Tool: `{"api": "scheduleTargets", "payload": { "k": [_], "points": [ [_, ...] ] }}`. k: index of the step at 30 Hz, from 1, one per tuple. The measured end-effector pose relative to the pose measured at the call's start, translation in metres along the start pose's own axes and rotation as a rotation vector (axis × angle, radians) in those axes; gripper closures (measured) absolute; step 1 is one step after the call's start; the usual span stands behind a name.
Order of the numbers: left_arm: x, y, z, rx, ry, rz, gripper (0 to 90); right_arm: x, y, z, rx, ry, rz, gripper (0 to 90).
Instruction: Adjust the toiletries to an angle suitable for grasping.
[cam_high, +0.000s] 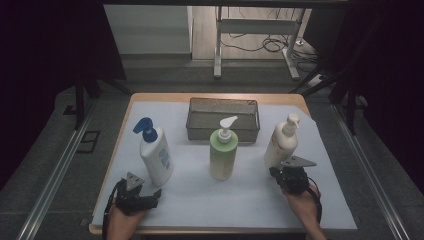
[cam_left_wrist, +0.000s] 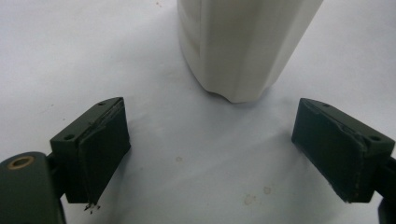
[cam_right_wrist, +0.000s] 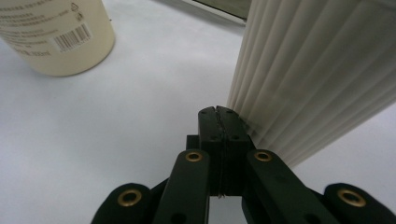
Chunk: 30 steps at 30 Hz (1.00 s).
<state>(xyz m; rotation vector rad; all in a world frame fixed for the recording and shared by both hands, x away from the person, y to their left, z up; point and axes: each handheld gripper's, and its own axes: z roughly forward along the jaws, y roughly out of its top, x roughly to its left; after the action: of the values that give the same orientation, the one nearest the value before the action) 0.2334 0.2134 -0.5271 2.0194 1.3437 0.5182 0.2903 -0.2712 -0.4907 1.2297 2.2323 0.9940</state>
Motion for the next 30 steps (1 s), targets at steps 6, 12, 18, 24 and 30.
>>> {"api": "scheduleTargets", "payload": {
  "k": [6, 12, 18, 24, 30],
  "points": [
    [0.000, 0.000, 0.000, 0.000, 0.000, 0.000, 10.7, -0.007, -0.005, -0.003, 0.012, -0.008, 0.007, 89.5],
    [0.000, 0.000, 0.000, 0.000, 0.000, 0.000, 10.7, -0.016, -0.009, -0.007, 0.014, -0.025, 0.025, 88.9],
    [0.000, 0.000, 0.000, 0.000, 0.000, 0.000, 10.8, -0.026, -0.012, -0.009, 0.015, -0.039, 0.044, 88.0],
    [0.000, 0.000, 0.000, 0.000, 0.000, -0.001, 10.7, -0.023, -0.011, -0.010, 0.020, -0.034, 0.030, 81.8],
    [0.000, 0.000, 0.000, 0.000, 0.000, 0.000, 10.7, -0.019, -0.010, -0.020, 0.017, -0.025, 0.009, 76.9]
  ]
}}
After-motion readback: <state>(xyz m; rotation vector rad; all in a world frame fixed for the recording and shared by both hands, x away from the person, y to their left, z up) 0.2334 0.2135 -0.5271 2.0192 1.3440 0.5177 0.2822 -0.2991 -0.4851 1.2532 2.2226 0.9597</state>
